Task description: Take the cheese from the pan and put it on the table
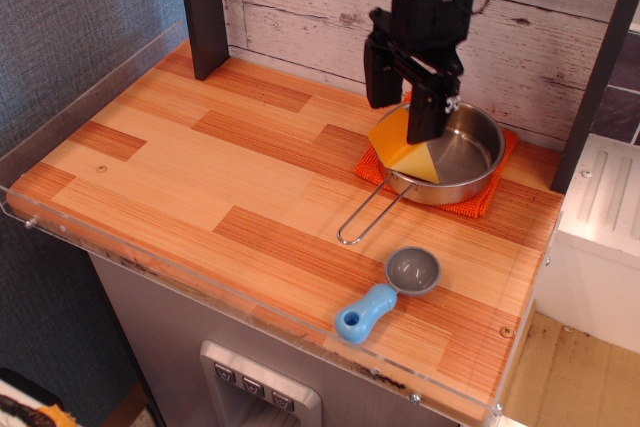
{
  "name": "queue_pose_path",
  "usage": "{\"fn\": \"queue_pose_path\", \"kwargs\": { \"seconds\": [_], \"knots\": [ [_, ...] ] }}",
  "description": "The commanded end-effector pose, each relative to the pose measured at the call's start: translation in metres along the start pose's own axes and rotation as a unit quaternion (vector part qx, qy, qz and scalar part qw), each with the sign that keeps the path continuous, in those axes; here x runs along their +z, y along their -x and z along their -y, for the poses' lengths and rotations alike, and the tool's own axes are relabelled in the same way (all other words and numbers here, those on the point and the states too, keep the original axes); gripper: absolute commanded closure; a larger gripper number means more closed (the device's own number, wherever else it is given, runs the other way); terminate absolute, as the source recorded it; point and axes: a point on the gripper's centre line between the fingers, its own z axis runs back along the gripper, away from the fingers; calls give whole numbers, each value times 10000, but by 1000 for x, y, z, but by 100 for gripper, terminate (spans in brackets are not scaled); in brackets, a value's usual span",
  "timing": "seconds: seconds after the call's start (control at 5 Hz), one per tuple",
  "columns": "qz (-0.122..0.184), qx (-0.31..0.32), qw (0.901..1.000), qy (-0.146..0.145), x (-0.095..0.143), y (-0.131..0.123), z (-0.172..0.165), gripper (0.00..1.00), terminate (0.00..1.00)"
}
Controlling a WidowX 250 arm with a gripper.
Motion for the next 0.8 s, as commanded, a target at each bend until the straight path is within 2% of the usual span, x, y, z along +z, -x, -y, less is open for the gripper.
{"fn": "queue_pose_path", "kwargs": {
  "seconds": [0.0,0.2,0.4,0.6],
  "knots": [
    [305,96,9995,-42,14,-6,8,0,0],
    [247,63,9997,-11,8,-6,10,0,0],
    [120,51,9999,-4,0,-3,9,100,0],
    [-38,11,10000,-21,-1,0,9,100,0]
  ]
}}
